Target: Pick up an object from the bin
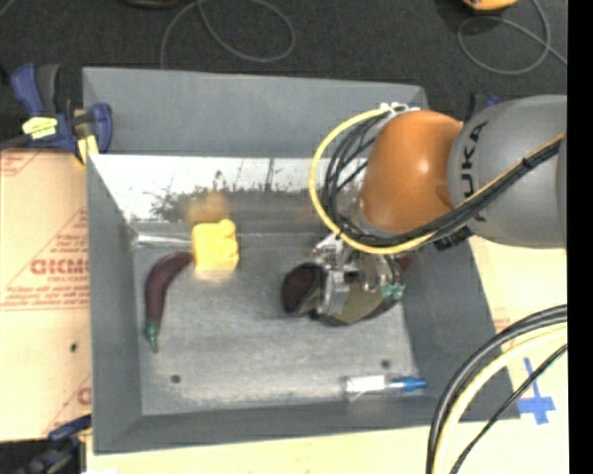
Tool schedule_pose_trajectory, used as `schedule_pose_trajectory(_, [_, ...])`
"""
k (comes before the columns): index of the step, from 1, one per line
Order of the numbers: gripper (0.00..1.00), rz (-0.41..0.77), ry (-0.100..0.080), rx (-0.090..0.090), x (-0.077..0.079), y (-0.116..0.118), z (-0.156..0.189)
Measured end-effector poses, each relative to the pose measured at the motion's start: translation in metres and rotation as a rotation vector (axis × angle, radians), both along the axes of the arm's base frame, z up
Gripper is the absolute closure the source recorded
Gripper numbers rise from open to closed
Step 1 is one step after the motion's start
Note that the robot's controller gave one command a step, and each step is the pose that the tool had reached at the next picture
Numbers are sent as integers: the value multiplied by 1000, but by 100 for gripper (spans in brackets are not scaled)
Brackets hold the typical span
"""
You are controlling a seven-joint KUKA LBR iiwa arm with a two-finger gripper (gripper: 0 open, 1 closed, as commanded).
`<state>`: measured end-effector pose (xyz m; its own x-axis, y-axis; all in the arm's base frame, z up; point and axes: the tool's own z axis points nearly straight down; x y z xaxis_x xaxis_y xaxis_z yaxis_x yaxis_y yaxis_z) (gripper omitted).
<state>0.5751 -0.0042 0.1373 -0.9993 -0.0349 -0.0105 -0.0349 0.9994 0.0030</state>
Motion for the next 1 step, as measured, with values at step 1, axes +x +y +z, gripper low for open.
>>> schedule_pose_trajectory(1, [100, 0, 4, -1, 6, 0, 49])
